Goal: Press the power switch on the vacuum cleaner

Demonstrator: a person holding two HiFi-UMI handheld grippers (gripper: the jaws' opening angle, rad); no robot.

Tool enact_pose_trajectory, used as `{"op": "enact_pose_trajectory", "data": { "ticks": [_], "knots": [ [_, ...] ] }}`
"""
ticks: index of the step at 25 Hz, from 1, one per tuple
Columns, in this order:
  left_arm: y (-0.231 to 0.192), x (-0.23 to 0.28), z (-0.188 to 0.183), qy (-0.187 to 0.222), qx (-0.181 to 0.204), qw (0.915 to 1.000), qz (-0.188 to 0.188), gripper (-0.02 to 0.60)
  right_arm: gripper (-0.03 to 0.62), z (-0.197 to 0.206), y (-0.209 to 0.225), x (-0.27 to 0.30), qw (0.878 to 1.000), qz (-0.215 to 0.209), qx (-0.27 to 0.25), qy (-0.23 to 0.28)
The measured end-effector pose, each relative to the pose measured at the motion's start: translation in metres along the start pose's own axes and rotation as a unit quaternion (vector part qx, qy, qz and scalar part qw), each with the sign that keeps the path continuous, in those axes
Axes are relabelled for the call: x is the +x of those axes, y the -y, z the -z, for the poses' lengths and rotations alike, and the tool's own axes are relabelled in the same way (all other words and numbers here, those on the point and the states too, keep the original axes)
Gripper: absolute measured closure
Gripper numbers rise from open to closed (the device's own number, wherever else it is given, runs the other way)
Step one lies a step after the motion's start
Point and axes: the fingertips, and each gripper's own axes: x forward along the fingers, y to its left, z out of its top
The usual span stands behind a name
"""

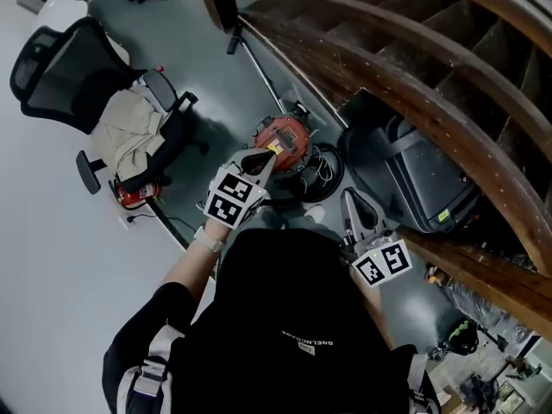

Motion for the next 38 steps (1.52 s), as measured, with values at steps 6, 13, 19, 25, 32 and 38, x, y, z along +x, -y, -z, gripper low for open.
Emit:
{"op": "enact_pose_trajectory", "data": {
  "ticks": [6, 13, 19, 25, 32, 38],
  "knots": [
    [0.005, -0.041, -0.027, 0.049, -0.023, 0.9980, -0.034, 0.568, 0.565, -0.019, -0.010, 0.027, 0.998, -0.055, -0.021, -0.004],
    [0.009, -0.073, -0.049, 0.095, -0.046, 0.9914, -0.077, 0.568, 0.565, -0.044, -0.023, 0.054, 0.992, -0.116, -0.044, -0.004],
    [0.009, -0.091, -0.059, 0.128, -0.060, 0.9838, -0.111, 0.568, 0.566, -0.057, -0.038, 0.070, 0.985, -0.161, -0.060, -0.003],
    [0.010, -0.102, -0.060, 0.142, -0.063, 0.9796, -0.128, 0.568, 0.565, -0.063, -0.056, 0.083, 0.978, -0.197, -0.073, -0.002],
    [0.010, -0.109, -0.054, 0.148, -0.071, 0.9763, -0.141, 0.568, 0.565, -0.060, -0.068, 0.085, 0.973, -0.212, -0.088, -0.009],
    [0.011, -0.108, -0.053, 0.149, -0.075, 0.9756, -0.143, 0.568, 0.566, -0.061, -0.070, 0.083, 0.972, -0.217, -0.087, -0.011]
  ]
}}
